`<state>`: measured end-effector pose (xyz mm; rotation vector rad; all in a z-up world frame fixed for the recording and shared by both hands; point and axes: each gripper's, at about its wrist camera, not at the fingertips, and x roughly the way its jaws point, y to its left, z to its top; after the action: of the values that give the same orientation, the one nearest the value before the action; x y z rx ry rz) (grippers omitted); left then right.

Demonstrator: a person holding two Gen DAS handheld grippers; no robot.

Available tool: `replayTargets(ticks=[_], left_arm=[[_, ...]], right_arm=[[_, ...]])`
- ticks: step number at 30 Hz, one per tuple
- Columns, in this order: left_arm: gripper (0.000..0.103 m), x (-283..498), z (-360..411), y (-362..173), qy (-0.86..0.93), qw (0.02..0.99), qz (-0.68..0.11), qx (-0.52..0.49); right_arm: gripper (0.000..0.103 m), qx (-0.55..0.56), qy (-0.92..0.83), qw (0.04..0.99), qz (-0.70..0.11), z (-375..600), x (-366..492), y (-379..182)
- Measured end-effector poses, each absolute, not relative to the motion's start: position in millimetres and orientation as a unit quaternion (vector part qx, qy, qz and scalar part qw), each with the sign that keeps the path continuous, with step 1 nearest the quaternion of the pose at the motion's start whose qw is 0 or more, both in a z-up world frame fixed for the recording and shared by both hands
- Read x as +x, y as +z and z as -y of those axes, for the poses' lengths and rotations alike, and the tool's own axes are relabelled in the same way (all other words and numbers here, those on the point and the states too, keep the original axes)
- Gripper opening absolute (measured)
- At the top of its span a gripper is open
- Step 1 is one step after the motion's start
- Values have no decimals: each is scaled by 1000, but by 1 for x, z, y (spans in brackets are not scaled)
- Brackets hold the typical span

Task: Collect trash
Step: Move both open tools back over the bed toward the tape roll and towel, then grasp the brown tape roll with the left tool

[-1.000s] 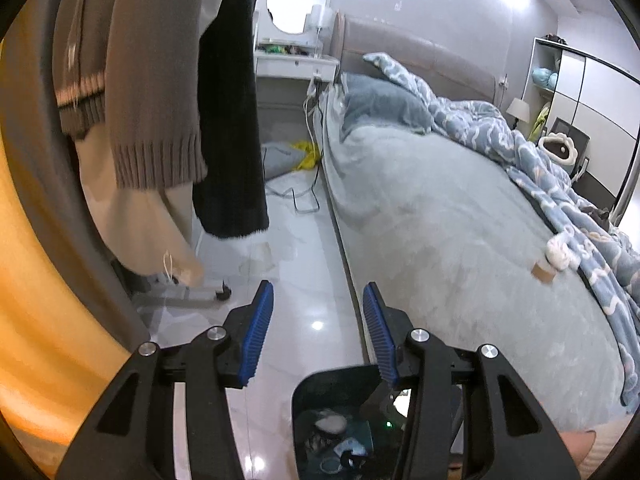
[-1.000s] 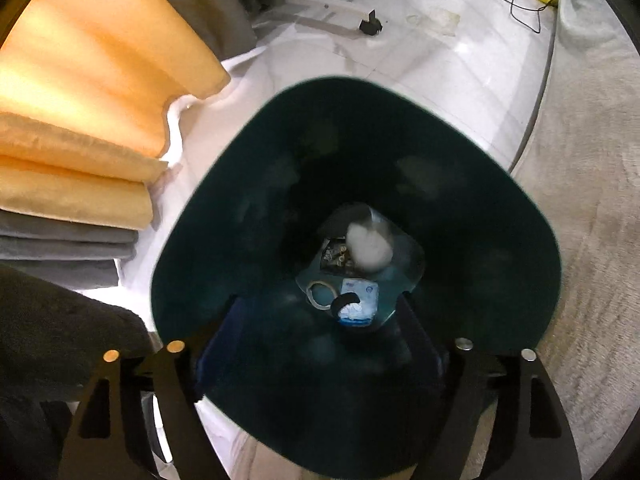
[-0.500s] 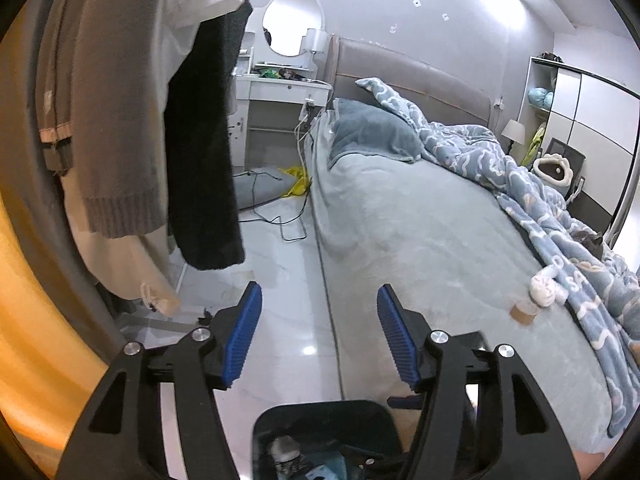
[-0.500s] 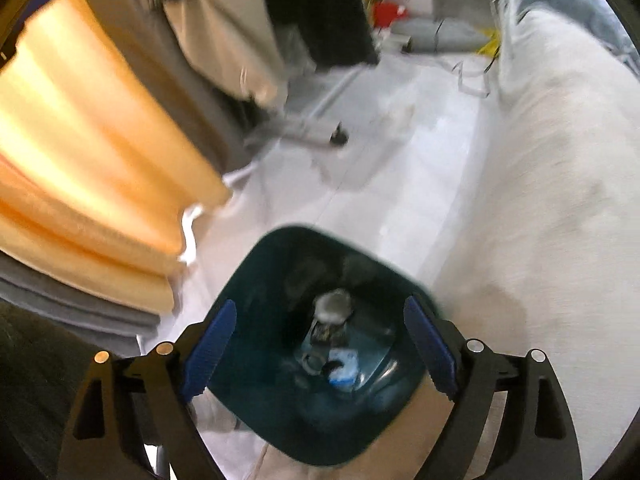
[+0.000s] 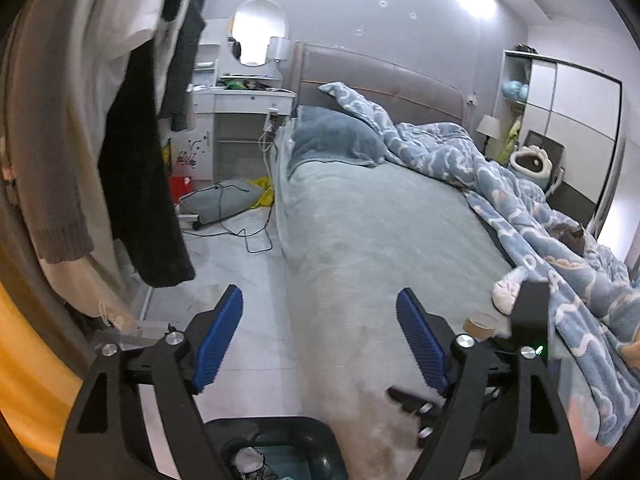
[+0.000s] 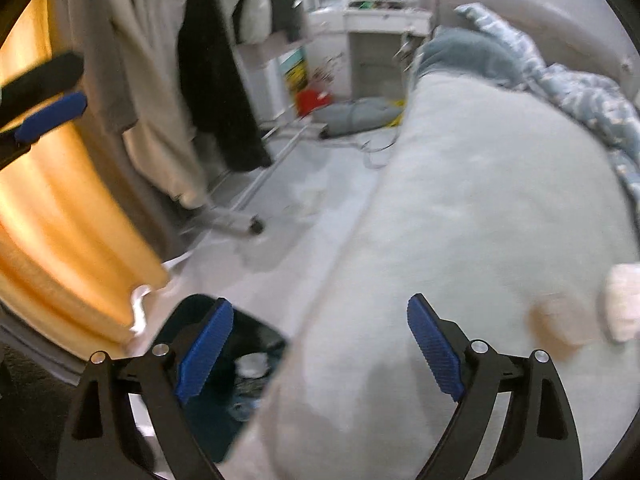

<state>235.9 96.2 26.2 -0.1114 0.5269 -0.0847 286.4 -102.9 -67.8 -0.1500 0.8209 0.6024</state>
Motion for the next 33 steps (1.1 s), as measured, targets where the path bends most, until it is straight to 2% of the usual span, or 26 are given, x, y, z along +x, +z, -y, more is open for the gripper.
replayTargets(ticks=[11, 22, 33], left_arm=[[92, 262, -33, -1, -83, 956, -279, -45], [92, 304, 32, -52, -165, 931, -325, -17], [92, 325, 78, -73, -222, 912, -346, 10]], right_arm=[[92, -41, 209, 914, -346, 196, 298, -44], [92, -16, 129, 931, -340, 267, 324, -49], [92, 12, 94, 928, -360, 316, 343, -67]])
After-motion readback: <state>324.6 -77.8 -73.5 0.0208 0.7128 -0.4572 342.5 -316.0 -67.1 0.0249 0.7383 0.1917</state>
